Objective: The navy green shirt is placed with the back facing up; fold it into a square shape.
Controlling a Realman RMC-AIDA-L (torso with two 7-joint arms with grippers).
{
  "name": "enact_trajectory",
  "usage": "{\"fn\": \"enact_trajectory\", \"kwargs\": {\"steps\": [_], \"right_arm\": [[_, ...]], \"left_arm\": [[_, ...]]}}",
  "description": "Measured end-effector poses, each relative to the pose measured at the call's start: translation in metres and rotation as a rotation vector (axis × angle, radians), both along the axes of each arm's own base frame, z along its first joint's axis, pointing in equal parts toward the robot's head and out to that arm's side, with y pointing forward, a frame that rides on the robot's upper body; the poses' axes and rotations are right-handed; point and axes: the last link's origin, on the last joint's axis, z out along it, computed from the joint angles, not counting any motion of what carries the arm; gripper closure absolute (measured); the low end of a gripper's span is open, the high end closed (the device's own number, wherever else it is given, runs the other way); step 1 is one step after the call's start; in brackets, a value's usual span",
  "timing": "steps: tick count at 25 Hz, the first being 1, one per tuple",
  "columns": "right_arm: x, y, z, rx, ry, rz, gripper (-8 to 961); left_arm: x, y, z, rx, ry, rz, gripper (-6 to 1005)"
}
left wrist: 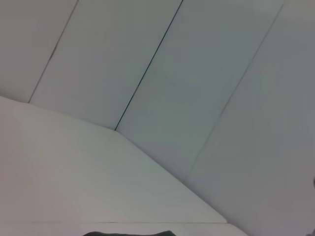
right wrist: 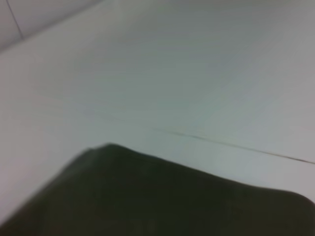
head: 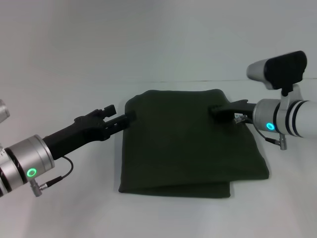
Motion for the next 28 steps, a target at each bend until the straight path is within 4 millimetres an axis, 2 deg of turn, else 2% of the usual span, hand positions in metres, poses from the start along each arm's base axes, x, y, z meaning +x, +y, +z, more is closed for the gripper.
{"fn": "enact_trajectory", "kwargs": {"steps": [1,9,14,22,24,28], "right_arm": [[0.002,0.001,-0.001,0.008,-0.026,-0.002,950],[0.009,0.002,-0.007,0.023,-0.137,-0.005,946],[0.006,0.004,-0.005,0.027,-0.146,0.012,946],[-0.014,0.01,0.022,0.064,-0.005,0.096,947],[-0.017,0.005,0.032,0.064,0.05,0.132,945],[-0.009,-0.01,0.046,0.063,0.137,0.157,942]], "left_arm": [[-0.001,0.0,0.0,0.002,0.002,0.003,125],[-0.003,0.0,0.0,0.006,0.005,0.015,125],[-0.004,0.001,0.0,0.006,0.005,0.023,124],[0.001,-0.001,0.007,0.012,0.0,-0.021,124],[0.004,-0.004,0.009,0.011,-0.004,-0.056,124],[0.008,-0.019,0.018,0.035,-0.044,-0.152,125]]}}
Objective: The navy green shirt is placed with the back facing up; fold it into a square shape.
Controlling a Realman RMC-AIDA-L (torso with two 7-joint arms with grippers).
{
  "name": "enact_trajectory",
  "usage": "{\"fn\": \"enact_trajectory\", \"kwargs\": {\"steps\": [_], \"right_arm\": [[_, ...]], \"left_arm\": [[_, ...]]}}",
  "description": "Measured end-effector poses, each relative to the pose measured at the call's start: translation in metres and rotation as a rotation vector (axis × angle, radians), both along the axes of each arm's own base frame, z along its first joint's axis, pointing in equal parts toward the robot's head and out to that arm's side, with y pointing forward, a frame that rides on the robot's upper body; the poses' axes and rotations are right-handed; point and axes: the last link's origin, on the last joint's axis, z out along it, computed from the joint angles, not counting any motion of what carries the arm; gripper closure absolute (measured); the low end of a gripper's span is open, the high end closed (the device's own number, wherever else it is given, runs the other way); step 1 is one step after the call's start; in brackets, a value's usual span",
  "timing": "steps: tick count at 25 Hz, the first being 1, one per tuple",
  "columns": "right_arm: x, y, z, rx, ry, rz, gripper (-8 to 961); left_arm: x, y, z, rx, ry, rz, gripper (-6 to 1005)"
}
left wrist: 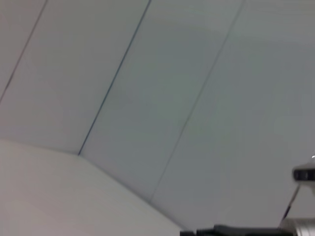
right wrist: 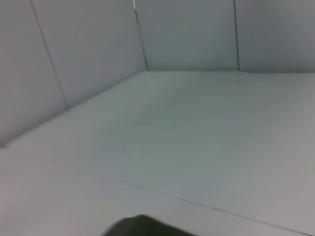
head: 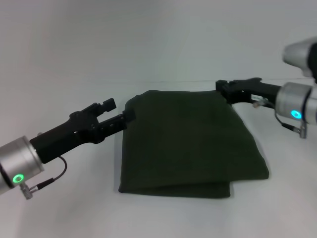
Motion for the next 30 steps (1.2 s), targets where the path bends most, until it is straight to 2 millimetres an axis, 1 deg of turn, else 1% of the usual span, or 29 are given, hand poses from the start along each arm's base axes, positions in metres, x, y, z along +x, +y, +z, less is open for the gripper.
{"fn": "enact_trajectory", "kwargs": {"steps": [2,5,8,13,15,19,21,24,30], "right_arm": [[0.007,-0.015,0.004,-0.022,0.054,0.041,940],[0.013,-0.031,0.008,-0.047,0.096,0.092,938],[0.02,-0.055,0.008,-0.105,0.14,0.156,872],[0.025,-0.084,-0.002,-0.265,0.136,0.228,696],[0.024,-0.092,-0.005,-0.319,0.137,0.247,617],[0.022,-0.107,-0.008,-0.398,0.158,0.288,458],[0.022,-0.113,-0.008,-0.422,0.168,0.301,364],[0.024,-0.117,-0.008,-0.432,0.177,0.302,223],[0.028,-0.12,-0.011,-0.445,0.161,0.301,167]], "left_arm": [[0.0,-0.005,0.002,0.004,-0.015,-0.017,125],[-0.003,-0.017,0.006,0.013,-0.042,-0.051,125],[-0.008,-0.03,0.009,0.015,-0.051,-0.076,124],[-0.016,-0.051,0.008,0.024,-0.042,-0.109,124],[-0.02,-0.057,0.006,0.012,-0.032,-0.112,125],[-0.021,-0.063,-0.001,-0.036,-0.01,-0.123,125],[-0.02,-0.066,-0.004,-0.066,-0.002,-0.14,124],[-0.02,-0.07,-0.007,-0.091,0.005,-0.153,124],[-0.022,-0.073,-0.01,-0.127,0.031,-0.162,125]]}}
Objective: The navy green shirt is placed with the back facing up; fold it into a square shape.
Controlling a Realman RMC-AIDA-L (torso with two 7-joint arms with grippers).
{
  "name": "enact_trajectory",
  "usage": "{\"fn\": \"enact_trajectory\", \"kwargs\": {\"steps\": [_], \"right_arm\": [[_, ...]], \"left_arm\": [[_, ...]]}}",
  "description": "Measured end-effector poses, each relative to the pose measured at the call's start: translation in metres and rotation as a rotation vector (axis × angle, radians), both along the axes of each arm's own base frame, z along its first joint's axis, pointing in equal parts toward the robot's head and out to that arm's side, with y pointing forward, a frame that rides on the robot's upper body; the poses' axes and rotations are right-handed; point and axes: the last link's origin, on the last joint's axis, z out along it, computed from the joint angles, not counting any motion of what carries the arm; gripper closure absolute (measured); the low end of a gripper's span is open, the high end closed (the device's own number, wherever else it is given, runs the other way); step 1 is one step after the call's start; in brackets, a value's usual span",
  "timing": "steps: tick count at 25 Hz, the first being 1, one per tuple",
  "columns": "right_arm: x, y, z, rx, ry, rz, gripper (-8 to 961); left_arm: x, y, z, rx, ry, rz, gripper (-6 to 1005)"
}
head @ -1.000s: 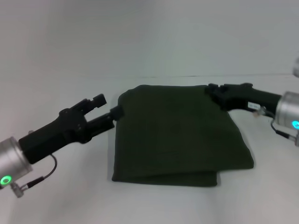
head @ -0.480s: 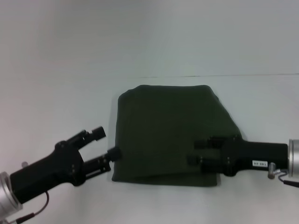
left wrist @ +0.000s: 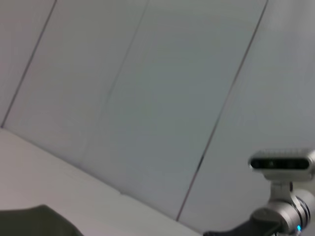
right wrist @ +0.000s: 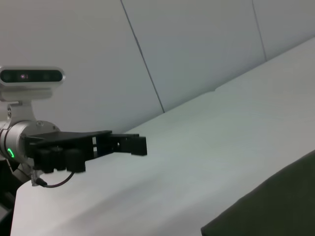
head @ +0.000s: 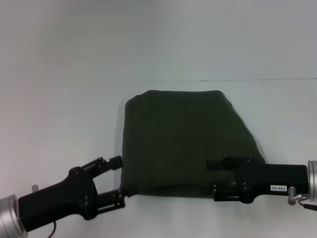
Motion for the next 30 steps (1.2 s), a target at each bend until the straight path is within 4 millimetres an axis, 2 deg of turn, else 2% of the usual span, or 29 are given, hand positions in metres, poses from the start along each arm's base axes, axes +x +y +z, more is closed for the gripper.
{"fn": "enact_trajectory", "kwargs": {"steps": [5,13,30], "right_arm": [[-0.001,0.0022,-0.0018,-0.001,-0.013,0.004,121],[-0.0018,0.0012,-0.0036,-0.016,-0.017,0.006,102],[-0.0034,-0.0001,-0.0032,-0.027,-0.009,0.01,107]], "left_arm": [[-0.0003,0.002,-0.0007,-0.033,0.045,-0.019,125],[0.0015,0.0039,-0.0014,-0.042,0.052,-0.03,124],[0.0006,0.0053,-0.0009,-0.047,0.061,-0.019,119]]}}
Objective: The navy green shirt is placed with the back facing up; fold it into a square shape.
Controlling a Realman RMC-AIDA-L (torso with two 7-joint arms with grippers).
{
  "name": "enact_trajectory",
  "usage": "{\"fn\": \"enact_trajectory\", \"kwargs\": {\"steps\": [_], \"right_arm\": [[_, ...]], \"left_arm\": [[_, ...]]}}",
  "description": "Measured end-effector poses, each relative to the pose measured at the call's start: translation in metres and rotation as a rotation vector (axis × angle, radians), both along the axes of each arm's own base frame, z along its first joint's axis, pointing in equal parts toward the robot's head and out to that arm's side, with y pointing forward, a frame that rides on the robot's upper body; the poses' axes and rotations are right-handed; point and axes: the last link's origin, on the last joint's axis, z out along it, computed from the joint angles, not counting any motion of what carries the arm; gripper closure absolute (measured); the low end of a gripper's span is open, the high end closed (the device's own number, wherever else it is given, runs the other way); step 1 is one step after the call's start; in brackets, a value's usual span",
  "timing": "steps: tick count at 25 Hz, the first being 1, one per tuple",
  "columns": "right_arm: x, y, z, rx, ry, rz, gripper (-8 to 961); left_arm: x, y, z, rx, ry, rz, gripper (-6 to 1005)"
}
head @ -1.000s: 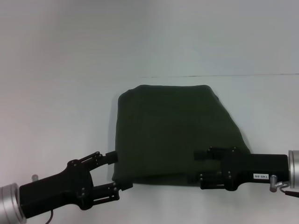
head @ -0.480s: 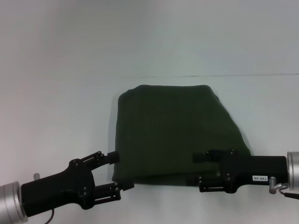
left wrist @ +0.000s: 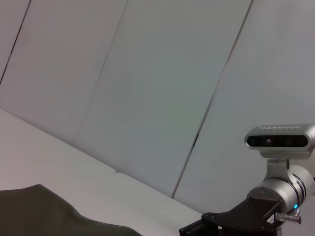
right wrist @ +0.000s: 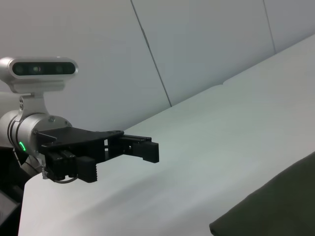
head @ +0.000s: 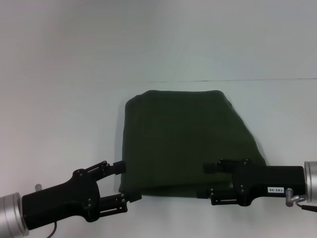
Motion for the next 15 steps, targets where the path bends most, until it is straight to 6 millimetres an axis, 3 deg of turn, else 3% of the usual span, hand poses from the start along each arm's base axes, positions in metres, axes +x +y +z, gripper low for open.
{"fn": "enact_trajectory", "kwargs": {"steps": [15], "right_arm": [[-0.0007,0.001,0.0011,-0.003,0.001,-0.005,111]], "left_arm": [[-0.0001,0.0024,0.0002,0.0,-0.002,0.017,119]]}}
